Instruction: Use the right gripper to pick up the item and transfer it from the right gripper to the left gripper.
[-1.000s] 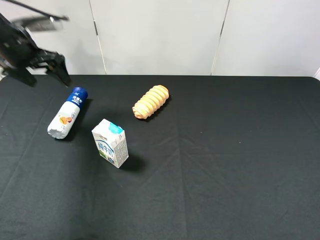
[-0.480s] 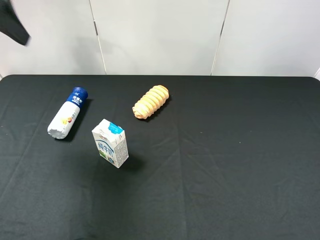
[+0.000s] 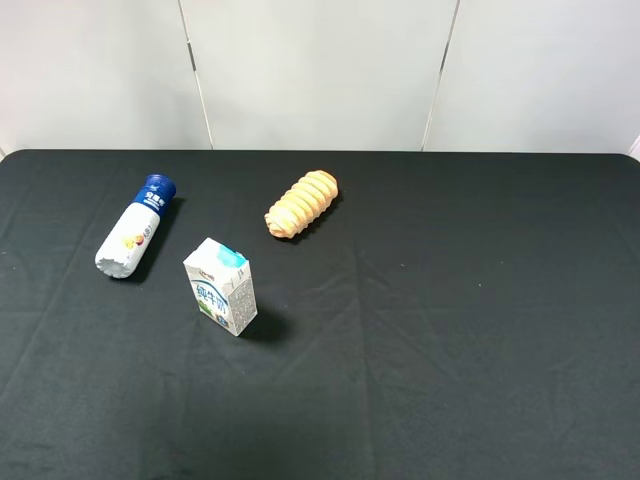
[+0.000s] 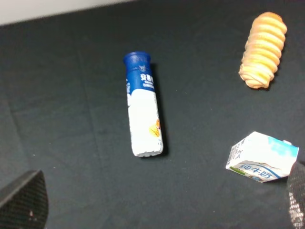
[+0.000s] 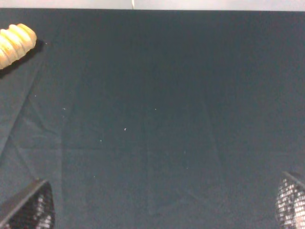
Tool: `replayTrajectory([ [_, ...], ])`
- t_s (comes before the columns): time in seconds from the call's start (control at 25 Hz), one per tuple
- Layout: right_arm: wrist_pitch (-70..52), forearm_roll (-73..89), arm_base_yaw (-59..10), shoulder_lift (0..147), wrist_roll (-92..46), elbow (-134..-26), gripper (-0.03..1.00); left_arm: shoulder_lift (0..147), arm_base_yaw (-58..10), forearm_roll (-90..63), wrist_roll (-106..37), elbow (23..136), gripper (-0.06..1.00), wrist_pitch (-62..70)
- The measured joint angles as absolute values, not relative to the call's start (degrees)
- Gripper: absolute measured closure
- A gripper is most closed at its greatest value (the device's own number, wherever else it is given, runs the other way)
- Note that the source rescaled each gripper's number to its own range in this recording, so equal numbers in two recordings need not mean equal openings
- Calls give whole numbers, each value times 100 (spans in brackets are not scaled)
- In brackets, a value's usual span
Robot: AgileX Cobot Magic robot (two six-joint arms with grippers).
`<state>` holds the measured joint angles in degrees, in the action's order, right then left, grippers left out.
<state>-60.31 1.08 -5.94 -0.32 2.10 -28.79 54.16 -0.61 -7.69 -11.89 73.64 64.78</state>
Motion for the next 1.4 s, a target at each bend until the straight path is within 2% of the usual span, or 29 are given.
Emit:
replayTrajectory([
  [0.8,-6037,108,-594,-32,210,-2879,-3,1048,-61,-751,-804,3460,-6,6281],
  [1.04,-6037,108,-594,-32,210,-2879,-3,32,-61,-737,-562,2900,-6,6244],
  [1.4,-6031,109,-594,-32,210,-2879,-3,-20,-61,-333,-274,2796,-6,6083],
])
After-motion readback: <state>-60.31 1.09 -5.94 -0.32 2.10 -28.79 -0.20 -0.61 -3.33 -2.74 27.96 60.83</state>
